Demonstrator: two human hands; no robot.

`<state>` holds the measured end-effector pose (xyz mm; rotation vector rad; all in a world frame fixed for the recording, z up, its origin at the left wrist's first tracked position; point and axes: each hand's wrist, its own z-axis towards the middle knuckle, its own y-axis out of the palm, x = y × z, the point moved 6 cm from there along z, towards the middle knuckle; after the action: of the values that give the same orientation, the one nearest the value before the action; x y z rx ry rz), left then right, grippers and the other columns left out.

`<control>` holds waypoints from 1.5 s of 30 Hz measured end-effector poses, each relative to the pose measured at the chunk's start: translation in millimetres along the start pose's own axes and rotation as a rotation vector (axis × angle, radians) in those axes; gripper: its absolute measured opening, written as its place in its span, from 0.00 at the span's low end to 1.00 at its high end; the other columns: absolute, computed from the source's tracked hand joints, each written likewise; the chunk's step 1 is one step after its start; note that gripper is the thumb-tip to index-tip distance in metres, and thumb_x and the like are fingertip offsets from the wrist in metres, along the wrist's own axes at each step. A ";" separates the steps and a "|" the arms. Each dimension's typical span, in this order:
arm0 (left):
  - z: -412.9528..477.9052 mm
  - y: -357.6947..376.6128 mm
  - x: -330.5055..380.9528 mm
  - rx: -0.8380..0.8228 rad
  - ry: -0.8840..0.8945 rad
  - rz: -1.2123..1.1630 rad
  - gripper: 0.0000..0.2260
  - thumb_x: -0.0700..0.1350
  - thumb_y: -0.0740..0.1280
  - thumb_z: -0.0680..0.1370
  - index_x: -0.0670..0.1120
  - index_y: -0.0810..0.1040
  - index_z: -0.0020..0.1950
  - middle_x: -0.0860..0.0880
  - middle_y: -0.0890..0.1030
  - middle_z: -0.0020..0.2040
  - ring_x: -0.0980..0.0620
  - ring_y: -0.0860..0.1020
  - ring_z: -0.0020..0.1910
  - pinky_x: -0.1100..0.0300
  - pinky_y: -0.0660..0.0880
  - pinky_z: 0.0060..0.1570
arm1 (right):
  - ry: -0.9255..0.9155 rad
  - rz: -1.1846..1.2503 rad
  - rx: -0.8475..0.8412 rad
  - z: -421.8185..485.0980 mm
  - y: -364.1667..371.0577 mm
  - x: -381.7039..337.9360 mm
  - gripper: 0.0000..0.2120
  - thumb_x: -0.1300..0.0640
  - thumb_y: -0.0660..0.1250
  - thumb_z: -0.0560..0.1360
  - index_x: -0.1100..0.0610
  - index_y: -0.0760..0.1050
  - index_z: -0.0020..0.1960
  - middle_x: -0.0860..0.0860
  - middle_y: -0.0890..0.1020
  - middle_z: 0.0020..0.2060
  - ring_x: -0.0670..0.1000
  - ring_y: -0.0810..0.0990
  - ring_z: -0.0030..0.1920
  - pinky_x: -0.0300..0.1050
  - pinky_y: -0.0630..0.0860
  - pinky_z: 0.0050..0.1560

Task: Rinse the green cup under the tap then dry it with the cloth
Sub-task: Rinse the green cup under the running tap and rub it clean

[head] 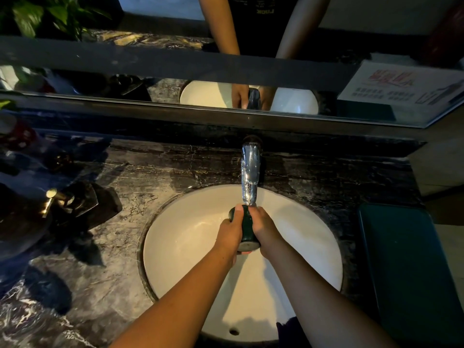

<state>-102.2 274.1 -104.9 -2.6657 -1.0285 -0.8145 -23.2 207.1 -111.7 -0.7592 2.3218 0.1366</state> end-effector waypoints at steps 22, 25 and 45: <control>-9.9 -3.5 1.6 -0.161 -0.148 -0.279 0.24 0.65 0.58 0.81 0.46 0.78 0.60 0.36 0.84 0.54 0.39 0.85 0.49 0.43 0.83 0.48 | 0.118 0.303 -0.041 -8.8 -0.3 8.5 0.19 0.41 0.55 0.85 0.53 0.79 0.56 0.60 0.85 0.51 0.60 0.85 0.52 0.56 0.82 0.55; -7.9 -7.0 -3.1 -0.092 -0.153 -0.211 0.25 0.64 0.54 0.83 0.45 0.78 0.61 0.38 0.85 0.53 0.42 0.85 0.48 0.50 0.83 0.43 | 0.142 0.271 -0.073 -10.2 5.4 9.7 0.22 0.38 0.59 0.82 0.54 0.79 0.60 0.61 0.85 0.53 0.61 0.86 0.53 0.58 0.82 0.58; -5.1 -8.2 7.6 -0.021 -0.035 -0.002 0.24 0.62 0.49 0.85 0.46 0.77 0.60 0.38 0.83 0.55 0.40 0.84 0.53 0.44 0.83 0.51 | 0.131 0.221 -0.054 -8.1 6.3 14.5 0.26 0.34 0.59 0.80 0.54 0.80 0.59 0.59 0.86 0.53 0.59 0.86 0.55 0.60 0.80 0.63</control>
<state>-105.2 282.8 -96.7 -2.7060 -1.0368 -0.7857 -40.1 202.9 -115.4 -0.5497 2.5318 0.2553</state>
